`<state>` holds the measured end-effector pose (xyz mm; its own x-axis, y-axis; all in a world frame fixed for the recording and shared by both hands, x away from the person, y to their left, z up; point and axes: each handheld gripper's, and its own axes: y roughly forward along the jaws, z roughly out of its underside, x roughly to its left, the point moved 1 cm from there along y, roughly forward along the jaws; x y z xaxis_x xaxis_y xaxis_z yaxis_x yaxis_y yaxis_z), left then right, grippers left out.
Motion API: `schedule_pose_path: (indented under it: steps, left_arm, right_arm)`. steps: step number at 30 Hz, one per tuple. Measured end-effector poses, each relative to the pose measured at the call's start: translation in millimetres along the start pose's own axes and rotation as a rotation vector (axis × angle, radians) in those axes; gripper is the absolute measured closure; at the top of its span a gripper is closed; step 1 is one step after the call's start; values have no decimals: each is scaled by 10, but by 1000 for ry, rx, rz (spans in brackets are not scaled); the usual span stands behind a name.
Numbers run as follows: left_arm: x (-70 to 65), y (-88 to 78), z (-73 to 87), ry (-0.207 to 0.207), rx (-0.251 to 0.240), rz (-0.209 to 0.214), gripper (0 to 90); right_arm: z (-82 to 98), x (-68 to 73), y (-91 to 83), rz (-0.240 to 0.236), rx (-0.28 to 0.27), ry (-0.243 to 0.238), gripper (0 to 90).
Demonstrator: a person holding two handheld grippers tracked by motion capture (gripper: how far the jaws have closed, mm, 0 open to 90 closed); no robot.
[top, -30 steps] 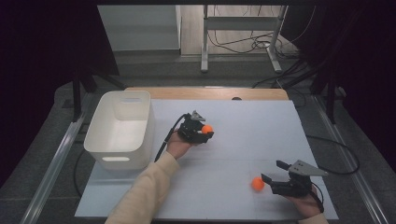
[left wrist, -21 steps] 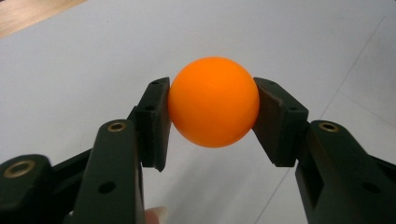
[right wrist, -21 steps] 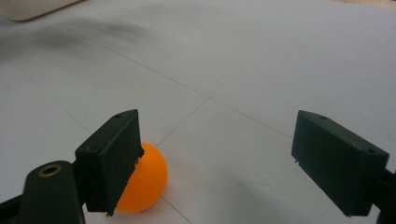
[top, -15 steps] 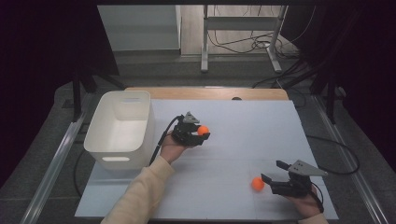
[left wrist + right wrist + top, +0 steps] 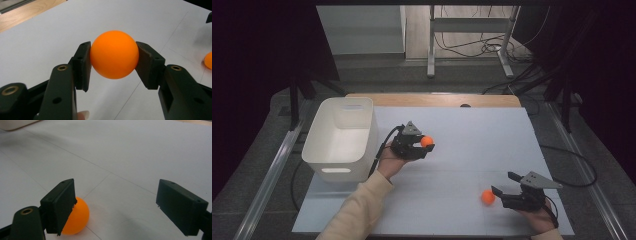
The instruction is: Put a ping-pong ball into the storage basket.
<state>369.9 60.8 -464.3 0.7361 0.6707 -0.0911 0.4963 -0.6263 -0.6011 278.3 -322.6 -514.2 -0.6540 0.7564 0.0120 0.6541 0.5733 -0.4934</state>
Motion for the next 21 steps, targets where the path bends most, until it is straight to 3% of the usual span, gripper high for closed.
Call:
schedule_pose_path:
  steps: [21]
  left_arm:
    - [20,-238,19,8,-32,-23,494]
  right_arm:
    - [2,2,4,-5,4,-8,165]
